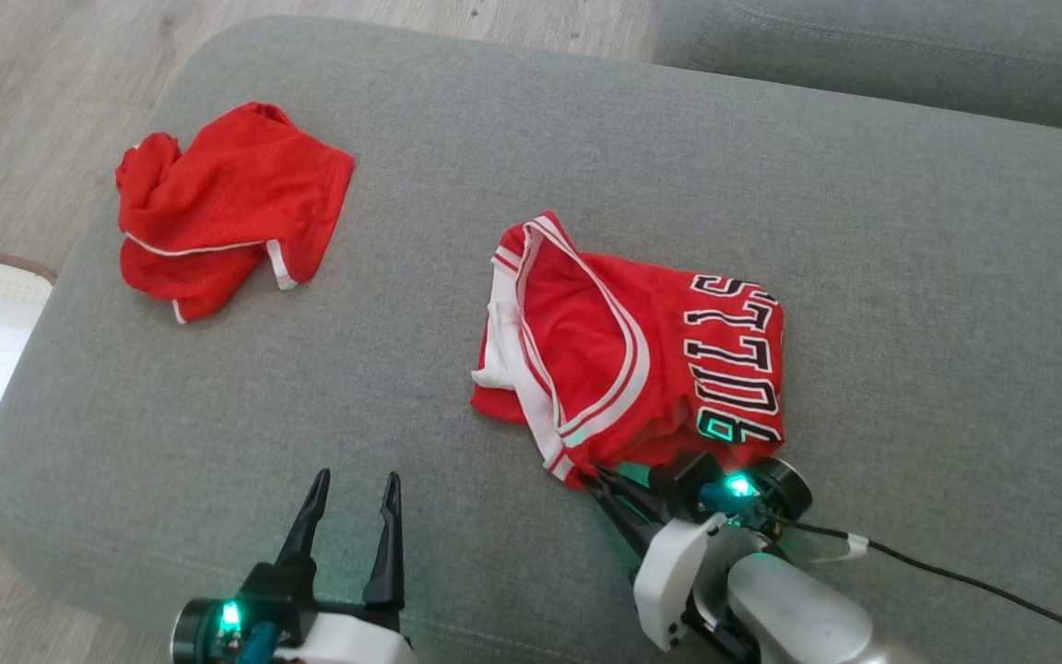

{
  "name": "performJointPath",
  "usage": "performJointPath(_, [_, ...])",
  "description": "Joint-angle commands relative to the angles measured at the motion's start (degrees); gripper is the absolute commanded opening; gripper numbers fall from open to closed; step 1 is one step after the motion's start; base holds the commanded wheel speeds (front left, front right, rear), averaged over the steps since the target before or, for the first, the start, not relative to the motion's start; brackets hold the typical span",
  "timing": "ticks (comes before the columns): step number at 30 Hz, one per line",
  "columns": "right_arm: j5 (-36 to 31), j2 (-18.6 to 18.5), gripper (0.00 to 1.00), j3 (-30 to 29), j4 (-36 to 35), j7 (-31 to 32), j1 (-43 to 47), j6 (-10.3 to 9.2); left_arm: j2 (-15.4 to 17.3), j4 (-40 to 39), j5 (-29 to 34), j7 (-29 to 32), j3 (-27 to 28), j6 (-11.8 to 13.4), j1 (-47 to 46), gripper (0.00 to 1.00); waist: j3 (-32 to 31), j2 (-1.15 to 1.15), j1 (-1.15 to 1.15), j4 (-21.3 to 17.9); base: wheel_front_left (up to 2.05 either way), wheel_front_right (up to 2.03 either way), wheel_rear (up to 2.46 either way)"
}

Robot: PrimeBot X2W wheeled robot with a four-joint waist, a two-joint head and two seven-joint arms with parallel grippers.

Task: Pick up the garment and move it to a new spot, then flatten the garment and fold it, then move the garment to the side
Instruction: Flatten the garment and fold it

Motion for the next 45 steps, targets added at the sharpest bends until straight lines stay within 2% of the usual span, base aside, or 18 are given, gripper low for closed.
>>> performJointPath(1, [0.61, 0.59, 0.0, 0.92, -1.67, -0.78, -1.75, -0.04, 0.16, -1.43, -0.08, -0.14, 1.56, 0.04, -2.34, 1.0, -0.09, 0.0, 0.0, 0.05, 0.0, 0.0, 0.0])
performJointPath(10, [6.89, 0.59, 0.0, 5.45, -11.43, -2.74, -5.89, -0.04, 0.16, -1.62, 0.18, -0.14, 1.24, -0.22, -1.83, 1.0, -0.85, 0.0, 0.0, 1.32, 0.0, 0.0, 0.0])
performJointPath(20, [12.43, 0.59, 0.0, 10.36, -10.82, -0.03, -8.85, -0.04, 0.16, -1.48, -0.12, -0.14, -0.57, -0.48, -2.63, 1.0, -0.38, 0.0, 0.0, 4.11, 0.0, 0.0, 0.0])
performJointPath(22, [13.98, 0.59, 1.0, 11.85, -9.83, 0.93, -9.21, -0.04, 0.16, -1.43, -0.29, -0.14, -0.98, -0.37, -3.04, 1.0, -0.17, 0.0, 0.0, 4.61, 0.0, 0.0, 0.0])
performJointPath(29, [18.31, 0.59, 1.0, 13.11, -10.63, -1.76, -10.35, -0.04, 0.16, -1.47, -0.55, -0.14, -0.85, 0.64, -3.46, 1.0, 0.0, 0.0, 0.0, 2.75, 0.0, 0.0, 0.0])
performJointPath(33, [17.63, 0.59, 1.0, 9.61, -10.61, -3.22, -10.72, -0.04, 0.16, -1.83, -0.2, -0.14, -0.11, 0.82, -3.5, 1.0, -0.67, 0.0, 0.0, -0.05, 0.0, 0.0, 0.0])
performJointPath(37, [10.72, 0.59, 1.0, -1.09, -10.9, -3.35, -9.48, -0.04, 0.16, -2.56, 0.5, -0.14, 0.98, 1.06, -3.86, 1.0, -1.27, 0.0, 0.0, -3.34, 0.0, 0.0, 0.0])
performJointPath(42, [1.01, 0.59, 1.0, -15.29, -12.02, -3.36, -4.16, -0.04, 0.16, -3.27, 1.76, -0.14, 3.08, 1.68, -4.26, 1.0, -1.79, 0.0, 0.0, -7.55, 0.0, 0.0, 0.0])
performJointPath(45, [-2.67, 0.59, 1.0, -22.52, -13.56, -3.37, -0.64, -0.04, 0.16, -3.46, 2.76, -0.14, 4.43, 1.55, -4.3, 1.0, -2.12, 0.0, 0.0, -9.93, 0.0, 0.0, 0.0])
